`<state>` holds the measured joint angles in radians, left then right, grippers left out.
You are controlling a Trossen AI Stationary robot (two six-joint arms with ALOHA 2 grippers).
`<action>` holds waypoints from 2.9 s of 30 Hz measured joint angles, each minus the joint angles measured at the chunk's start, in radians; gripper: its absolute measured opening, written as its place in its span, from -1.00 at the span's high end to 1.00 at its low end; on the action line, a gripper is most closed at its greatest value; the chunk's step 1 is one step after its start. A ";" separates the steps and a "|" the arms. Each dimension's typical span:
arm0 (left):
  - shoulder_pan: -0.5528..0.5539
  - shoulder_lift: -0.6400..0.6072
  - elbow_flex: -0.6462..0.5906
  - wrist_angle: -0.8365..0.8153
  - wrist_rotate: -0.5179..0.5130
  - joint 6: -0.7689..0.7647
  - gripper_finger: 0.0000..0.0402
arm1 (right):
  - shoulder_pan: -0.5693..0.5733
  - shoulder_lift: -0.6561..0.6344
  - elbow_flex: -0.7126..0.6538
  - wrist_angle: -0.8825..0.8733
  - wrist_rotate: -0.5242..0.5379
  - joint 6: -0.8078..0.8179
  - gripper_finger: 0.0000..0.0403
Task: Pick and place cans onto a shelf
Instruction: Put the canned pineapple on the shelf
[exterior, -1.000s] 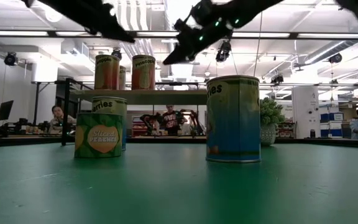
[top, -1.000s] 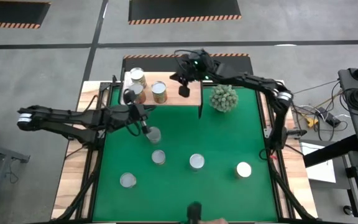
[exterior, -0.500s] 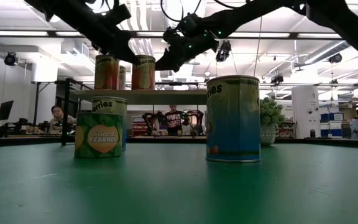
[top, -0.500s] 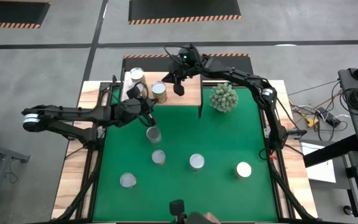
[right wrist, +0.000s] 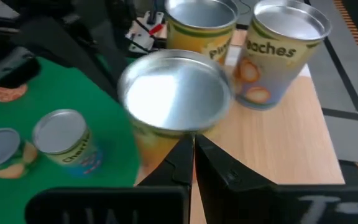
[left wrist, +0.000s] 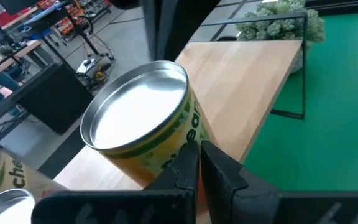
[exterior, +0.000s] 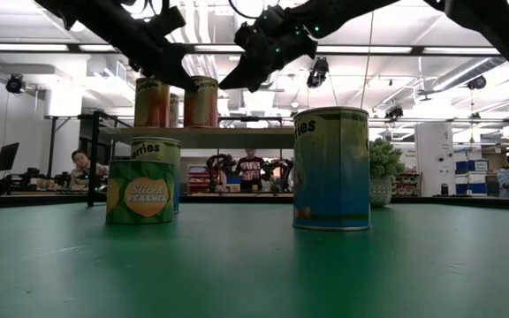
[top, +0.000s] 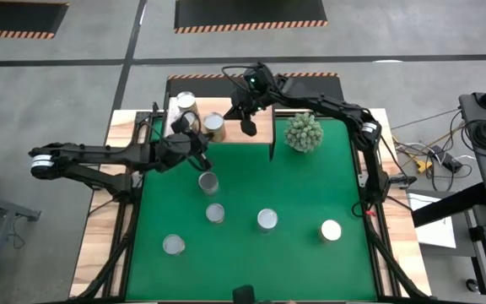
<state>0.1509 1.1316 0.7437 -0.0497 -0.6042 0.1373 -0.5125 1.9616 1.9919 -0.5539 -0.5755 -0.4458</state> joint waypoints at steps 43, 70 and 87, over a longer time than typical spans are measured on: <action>-0.092 -0.291 -0.013 -0.069 0.118 0.069 1.00 | 0.074 0.013 0.012 0.116 0.228 -0.024 0.96; -0.021 -0.047 0.013 -0.119 0.097 0.119 1.00 | -0.029 0.111 0.062 0.176 0.126 0.022 0.96; 0.058 0.035 0.013 -0.049 0.079 0.090 1.00 | -0.008 0.063 0.061 -0.032 0.070 -0.038 0.96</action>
<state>0.2090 1.1670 0.7567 -0.0984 -0.5253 0.2276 -0.5207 2.0249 2.0529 -0.5861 -0.5056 -0.4839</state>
